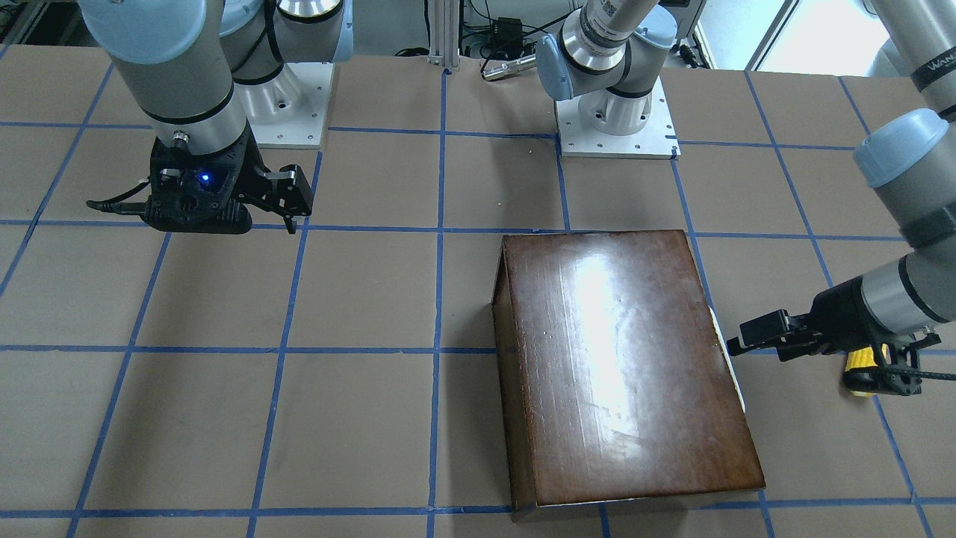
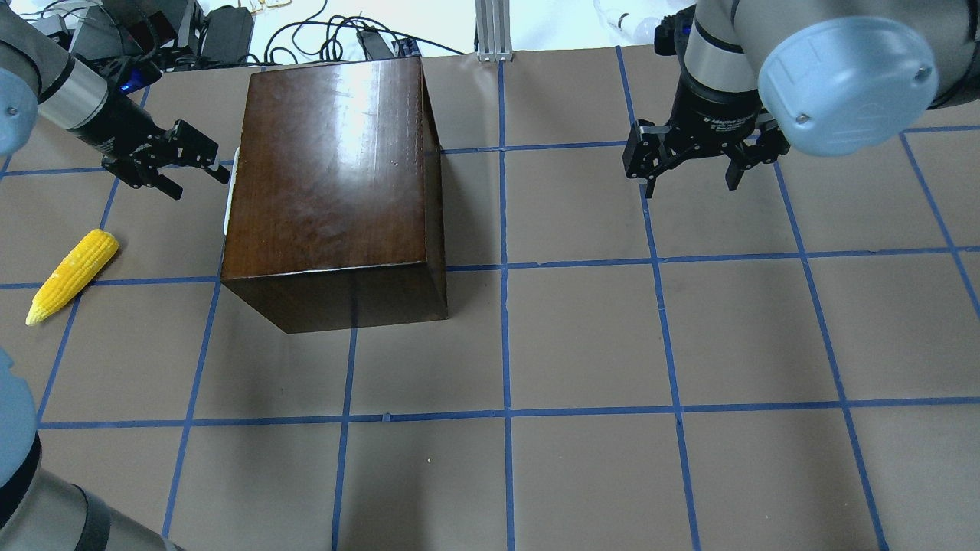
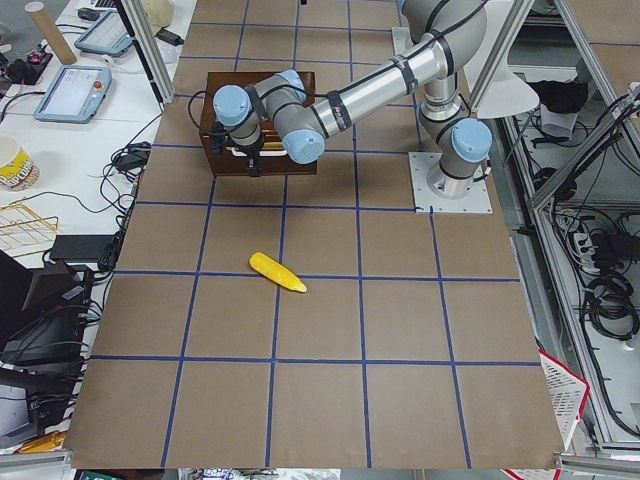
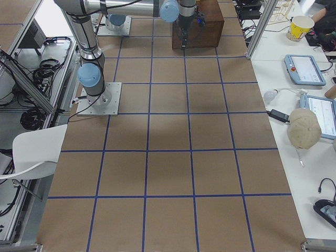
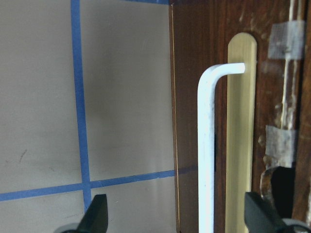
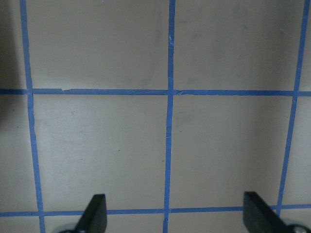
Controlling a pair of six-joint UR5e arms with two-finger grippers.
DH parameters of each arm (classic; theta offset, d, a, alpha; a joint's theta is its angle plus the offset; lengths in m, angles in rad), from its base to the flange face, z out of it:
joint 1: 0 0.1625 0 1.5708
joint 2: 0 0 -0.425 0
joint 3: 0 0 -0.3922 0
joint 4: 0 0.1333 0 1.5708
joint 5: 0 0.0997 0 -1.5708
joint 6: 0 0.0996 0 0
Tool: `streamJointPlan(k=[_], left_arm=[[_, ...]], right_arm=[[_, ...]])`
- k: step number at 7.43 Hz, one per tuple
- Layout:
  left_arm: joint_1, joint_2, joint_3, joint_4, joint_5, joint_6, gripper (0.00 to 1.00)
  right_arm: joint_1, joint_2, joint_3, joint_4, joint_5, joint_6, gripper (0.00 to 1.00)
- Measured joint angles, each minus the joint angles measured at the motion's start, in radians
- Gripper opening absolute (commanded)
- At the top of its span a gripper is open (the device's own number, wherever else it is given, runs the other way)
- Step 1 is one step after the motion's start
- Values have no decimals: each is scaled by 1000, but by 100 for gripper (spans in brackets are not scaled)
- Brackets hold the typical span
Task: Open drawer and put corn inside
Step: 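Move the left gripper down beside the cabinet to the white drawer handle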
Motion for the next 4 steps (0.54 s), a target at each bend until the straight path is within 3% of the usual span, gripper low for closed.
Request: streamJointPlan(k=[4], left_arm=[[0, -27, -4, 6, -4, -30, 100]], right_arm=[[0, 0, 0, 0, 0, 0, 100]])
